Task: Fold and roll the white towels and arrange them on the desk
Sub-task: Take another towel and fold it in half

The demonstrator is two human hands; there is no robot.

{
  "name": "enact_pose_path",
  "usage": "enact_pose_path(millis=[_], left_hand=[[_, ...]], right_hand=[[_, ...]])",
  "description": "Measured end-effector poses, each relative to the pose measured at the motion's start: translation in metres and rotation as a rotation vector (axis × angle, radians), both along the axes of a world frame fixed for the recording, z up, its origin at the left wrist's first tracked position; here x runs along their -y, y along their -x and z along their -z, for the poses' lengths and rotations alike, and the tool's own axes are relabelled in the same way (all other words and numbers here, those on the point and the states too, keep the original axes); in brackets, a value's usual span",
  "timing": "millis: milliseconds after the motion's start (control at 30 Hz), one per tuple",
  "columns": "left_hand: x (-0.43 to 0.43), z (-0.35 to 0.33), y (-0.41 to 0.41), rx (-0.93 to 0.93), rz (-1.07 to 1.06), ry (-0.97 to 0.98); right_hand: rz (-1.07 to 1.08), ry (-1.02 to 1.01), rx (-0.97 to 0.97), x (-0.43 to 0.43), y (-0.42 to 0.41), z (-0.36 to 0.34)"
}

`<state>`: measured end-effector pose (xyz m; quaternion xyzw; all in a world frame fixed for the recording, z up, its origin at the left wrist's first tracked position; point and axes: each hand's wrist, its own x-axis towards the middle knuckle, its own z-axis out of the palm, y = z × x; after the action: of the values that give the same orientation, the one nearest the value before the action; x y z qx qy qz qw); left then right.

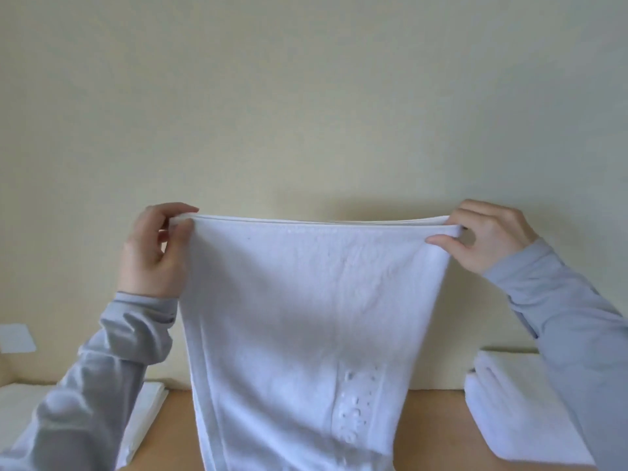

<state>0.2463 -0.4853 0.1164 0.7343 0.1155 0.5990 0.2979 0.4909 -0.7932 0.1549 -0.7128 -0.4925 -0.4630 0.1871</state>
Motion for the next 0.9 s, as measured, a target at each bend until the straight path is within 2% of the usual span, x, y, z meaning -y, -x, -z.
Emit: enact_pose_path(millis=[67,200,233,333,433,500,600,700,900], left_hand=[[0.015,-0.042,-0.011,0.028,0.004,-0.08],[0.038,-0.111,-0.014,0.179,-0.041,-0.193],[0.043,-0.12,-0.017,0.168,-0.037,-0.201],[0.061,-0.122,-0.025,-0.022,-0.044,-0.207],[0.075,-0.126,-0.016,0.123,-0.038,-0.251],[0.08,-0.135,-0.014,0.171,-0.003,-0.248],[0.089,-0.139,-0.026,0.079,0.049,-0.21],[0.094,-0.141,-0.036,0.078,0.091,-0.145],[0.111,-0.142,-0.054,0.144,0.212,0.018]], right_hand=[[-0.005,-0.02,0.069,0.033,-0.005,-0.046],[-0.059,-0.21,0.193,0.084,-0.004,-0.113],[-0.052,-0.204,0.179,0.088,-0.003,-0.115],[-0.04,-0.029,0.063,0.098,-0.006,-0.115],[-0.029,-0.16,0.18,0.122,-0.004,-0.138],[-0.028,-0.215,0.192,0.129,0.001,-0.145],[0.008,-0.166,0.065,0.128,0.001,-0.137],[0.009,-0.212,-0.07,0.133,-0.007,-0.132],[-0.256,-0.423,-0.581,0.141,-0.026,-0.106]])
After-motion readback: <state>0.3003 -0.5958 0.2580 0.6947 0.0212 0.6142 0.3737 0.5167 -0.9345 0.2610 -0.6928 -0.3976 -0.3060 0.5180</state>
